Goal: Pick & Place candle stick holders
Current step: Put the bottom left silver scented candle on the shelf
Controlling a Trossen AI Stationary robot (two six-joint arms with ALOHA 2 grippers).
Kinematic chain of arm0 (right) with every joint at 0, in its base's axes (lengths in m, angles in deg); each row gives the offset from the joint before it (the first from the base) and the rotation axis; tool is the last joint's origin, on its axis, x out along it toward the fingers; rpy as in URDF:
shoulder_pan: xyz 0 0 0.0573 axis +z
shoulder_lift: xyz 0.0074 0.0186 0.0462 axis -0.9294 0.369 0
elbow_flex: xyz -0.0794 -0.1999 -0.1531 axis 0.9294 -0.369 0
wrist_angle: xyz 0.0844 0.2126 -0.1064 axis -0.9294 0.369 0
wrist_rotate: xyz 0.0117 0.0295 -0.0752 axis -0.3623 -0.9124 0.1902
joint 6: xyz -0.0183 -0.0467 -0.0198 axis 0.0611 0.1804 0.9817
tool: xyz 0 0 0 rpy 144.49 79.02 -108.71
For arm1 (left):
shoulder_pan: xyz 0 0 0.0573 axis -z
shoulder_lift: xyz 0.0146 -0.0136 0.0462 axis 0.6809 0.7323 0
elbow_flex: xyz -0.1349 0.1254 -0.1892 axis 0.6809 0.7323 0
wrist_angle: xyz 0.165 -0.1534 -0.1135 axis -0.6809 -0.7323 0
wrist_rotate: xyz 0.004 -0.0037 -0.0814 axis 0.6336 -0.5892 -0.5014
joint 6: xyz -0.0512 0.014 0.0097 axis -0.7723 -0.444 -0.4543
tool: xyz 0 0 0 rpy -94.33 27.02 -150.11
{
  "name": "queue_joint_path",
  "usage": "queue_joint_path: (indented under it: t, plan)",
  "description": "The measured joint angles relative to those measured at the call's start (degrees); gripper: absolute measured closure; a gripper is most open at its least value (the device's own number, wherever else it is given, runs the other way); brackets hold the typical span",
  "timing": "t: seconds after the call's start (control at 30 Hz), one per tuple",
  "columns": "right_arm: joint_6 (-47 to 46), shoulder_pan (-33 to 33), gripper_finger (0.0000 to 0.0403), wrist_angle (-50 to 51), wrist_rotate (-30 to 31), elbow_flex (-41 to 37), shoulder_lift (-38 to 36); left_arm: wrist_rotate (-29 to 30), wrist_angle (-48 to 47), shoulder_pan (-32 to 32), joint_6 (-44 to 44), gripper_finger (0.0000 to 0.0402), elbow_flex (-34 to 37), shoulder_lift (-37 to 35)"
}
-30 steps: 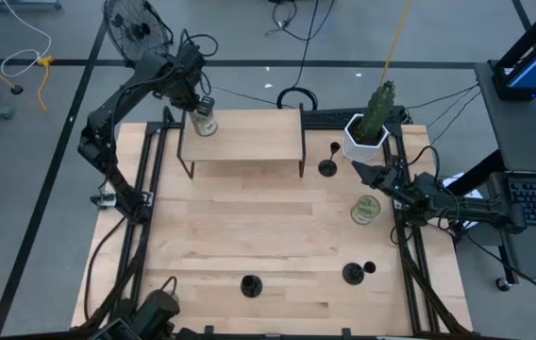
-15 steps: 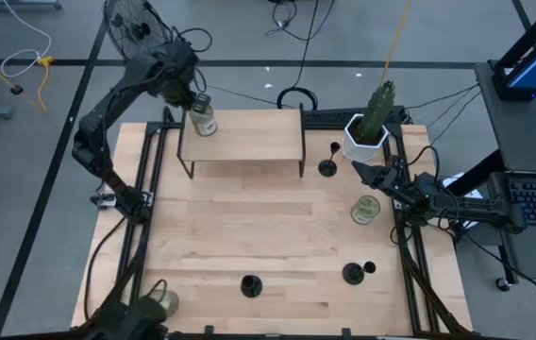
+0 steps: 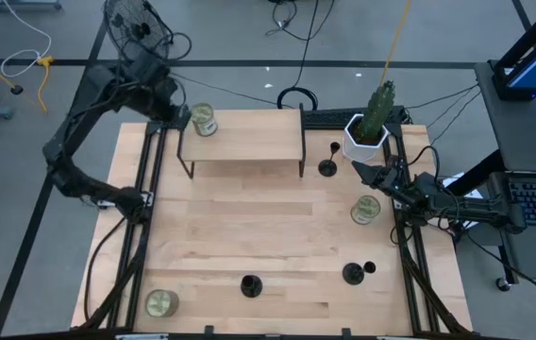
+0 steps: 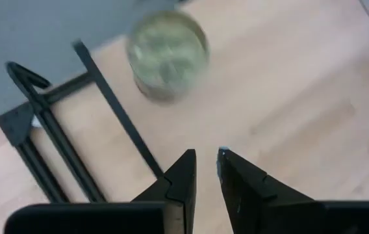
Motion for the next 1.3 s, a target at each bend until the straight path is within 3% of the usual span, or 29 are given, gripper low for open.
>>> queue_joint_path:
  t: [0.23, 0.47, 0.53, 0.67, 0.9, 1.1, 1.3]
  plan:
    - [0.1, 0.0, 0.0397, 0.0, 0.0, 0.0, 0.0, -2.5, -0.8, 11.0, -2.0, 0.0332, 0.0, -4.5]
    - [0.0, 0.0, 0.0397, 0.0, -1.7, 0.0, 0.0, -5.0, -0.8, 27.5, -7.2, 0.0332, 0.0, -5.1]
    - [0.0, 0.0, 0.0397, 0.0, -3.0, 0.0, 0.0, -5.5, -0.9, 32.4, -13.4, 0.0332, 0.0, -4.4]
    - [0.0, 0.1, 0.0397, 0.0, -4.7, 0.0, 0.0, -5.7, -0.8, 39.7, -34.1, 0.0332, 0.1, -3.6]
    - [0.0, 0.0, 0.0397, -0.1, -7.5, 0.0, 0.0, 2.3, -0.9, 55.1, -64.5, 0.0332, 0.0, -2.1]
    - [0.0, 0.0, 0.0397, -0.5, -7.7, 0.0, 0.0, 5.0, -0.8, 67.1, -81.6, 0.0332, 0.1, 1.4]
    - [0.0, 0.0, 0.0397, -0.4, -7.7, 0.0, 0.0, 2.6, -0.8, 75.8, -93.2, 0.0332, 0.1, 6.8]
